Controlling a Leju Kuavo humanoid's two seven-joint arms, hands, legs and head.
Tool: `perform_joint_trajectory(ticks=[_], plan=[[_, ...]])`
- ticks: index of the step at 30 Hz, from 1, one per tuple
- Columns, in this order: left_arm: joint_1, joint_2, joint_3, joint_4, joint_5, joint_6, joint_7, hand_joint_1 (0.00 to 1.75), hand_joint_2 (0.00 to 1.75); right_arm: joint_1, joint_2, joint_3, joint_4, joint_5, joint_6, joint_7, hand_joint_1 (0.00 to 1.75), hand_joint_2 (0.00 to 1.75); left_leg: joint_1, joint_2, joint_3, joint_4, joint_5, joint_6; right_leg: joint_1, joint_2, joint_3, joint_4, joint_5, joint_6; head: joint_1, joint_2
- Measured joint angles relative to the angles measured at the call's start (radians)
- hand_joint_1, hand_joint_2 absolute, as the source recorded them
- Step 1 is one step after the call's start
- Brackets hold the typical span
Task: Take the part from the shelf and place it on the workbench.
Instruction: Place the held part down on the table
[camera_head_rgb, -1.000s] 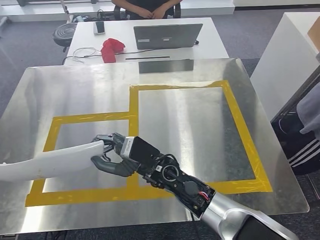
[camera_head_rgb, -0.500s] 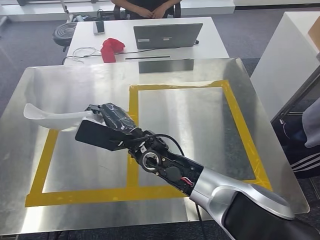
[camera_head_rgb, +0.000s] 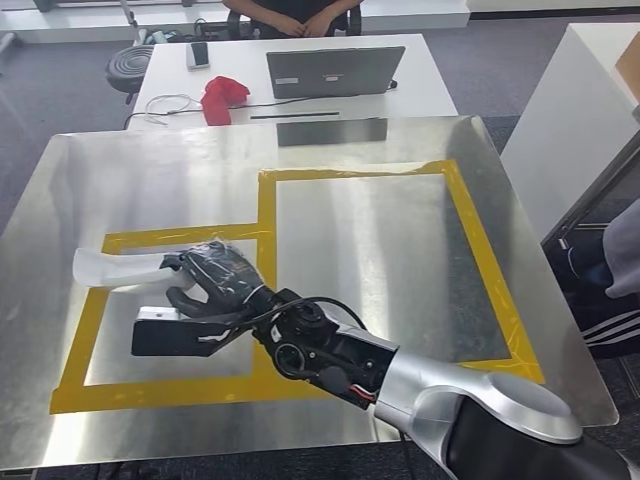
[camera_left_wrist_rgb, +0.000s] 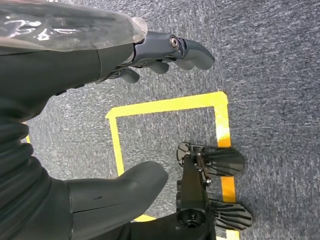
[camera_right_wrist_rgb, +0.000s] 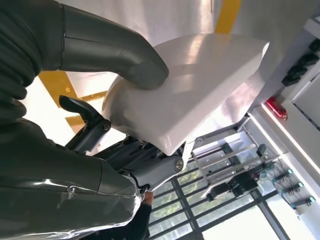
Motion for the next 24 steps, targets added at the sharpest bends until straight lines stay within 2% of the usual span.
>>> perform_joint_trajectory(ticks=[9,13,15,19,24], plan=[[0.001,0.0,0.0,0.0,0.0,-0.001,-0.009,0.0,1.75,0.03,0.0,0.04,0.005,0.063,-0.023,-0.002,1.75,1.75,0.0,0.0,0.0,0.0,0.0,0.0,0.0,0.0,0.0,0.0,0.0,0.0,0.0,0.0],[0.003,0.0,0.0,0.0,-0.002,0.006,-0.02,0.0,1.75,0.043,0.0,0.045,0.006,0.07,-0.074,-0.004,0.0,1.75,0.0,0.0,0.0,0.0,0.0,0.0,0.0,0.0,0.0,0.0,0.0,0.0,0.0,0.0],[0.005,0.0,0.0,0.0,-0.004,0.012,-0.023,0.0,1.75,0.046,0.0,0.045,0.006,0.067,-0.093,-0.007,0.0,1.75,0.0,0.0,0.0,0.0,0.0,0.0,0.0,0.0,0.0,0.0,0.0,0.0,0.0,0.0],[0.009,0.0,0.0,0.0,-0.005,0.023,-0.024,0.0,0.0,0.051,0.0,0.045,0.006,0.061,-0.106,-0.011,0.0,1.75,0.0,0.0,0.0,0.0,0.0,0.0,0.0,0.0,0.0,0.0,0.0,0.0,0.0,0.0],[0.012,0.0,0.0,0.0,-0.001,0.021,-0.024,0.0,0.0,0.052,0.0,0.045,0.007,0.057,-0.114,-0.01,0.0,1.75,0.0,0.0,0.0,0.0,0.0,0.0,0.0,0.0,0.0,0.0,0.0,0.0,0.0,0.0]])
